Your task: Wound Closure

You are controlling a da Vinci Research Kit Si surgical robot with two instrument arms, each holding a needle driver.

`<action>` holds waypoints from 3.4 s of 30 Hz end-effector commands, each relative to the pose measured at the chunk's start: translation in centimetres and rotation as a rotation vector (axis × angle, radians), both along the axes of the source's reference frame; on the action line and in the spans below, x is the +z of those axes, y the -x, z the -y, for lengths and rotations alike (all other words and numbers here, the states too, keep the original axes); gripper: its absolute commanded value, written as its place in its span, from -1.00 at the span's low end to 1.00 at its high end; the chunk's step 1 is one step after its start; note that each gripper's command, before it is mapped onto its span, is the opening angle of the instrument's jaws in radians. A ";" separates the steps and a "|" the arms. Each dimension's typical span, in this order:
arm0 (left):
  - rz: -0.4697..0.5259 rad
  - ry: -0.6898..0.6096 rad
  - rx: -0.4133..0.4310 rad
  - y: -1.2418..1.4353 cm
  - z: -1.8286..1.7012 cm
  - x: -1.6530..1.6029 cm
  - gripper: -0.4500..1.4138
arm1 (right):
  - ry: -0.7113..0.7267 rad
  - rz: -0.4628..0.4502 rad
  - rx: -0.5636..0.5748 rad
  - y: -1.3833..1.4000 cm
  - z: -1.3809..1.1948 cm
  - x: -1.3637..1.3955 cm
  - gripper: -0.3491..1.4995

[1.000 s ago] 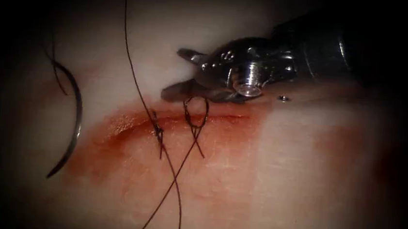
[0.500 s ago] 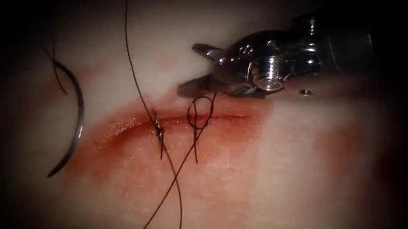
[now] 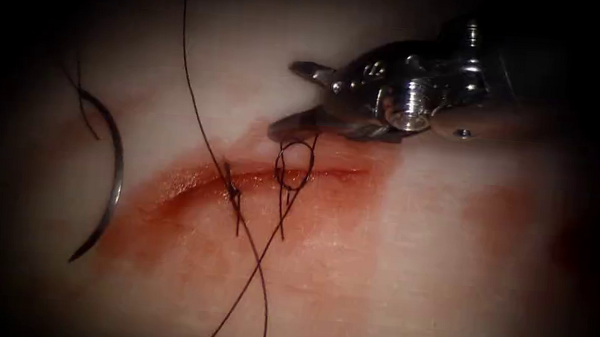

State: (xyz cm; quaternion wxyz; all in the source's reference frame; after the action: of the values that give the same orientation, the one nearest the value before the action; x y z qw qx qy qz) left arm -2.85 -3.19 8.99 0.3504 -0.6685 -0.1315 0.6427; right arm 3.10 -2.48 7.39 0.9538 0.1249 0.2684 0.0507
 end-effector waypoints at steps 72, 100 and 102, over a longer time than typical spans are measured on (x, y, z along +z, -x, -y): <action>0.028 -0.013 0.045 0.48 0.40 -0.39 -1.00 | -0.685 0.036 1.241 -0.12 -0.04 0.09 -1.00; 0.046 -0.043 0.071 0.66 0.82 -0.47 -1.00 | -0.867 0.111 1.335 -0.20 -0.04 0.41 -1.00; 0.043 -0.053 0.073 0.69 0.86 -0.46 -1.00 | -0.865 0.111 1.336 -0.20 -0.04 0.40 -1.00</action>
State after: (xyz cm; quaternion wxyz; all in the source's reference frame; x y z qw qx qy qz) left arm -3.50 -3.99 8.49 0.3396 -0.6676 -0.1783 0.6381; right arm 3.24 -2.41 7.76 0.6004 0.2924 0.1939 0.7187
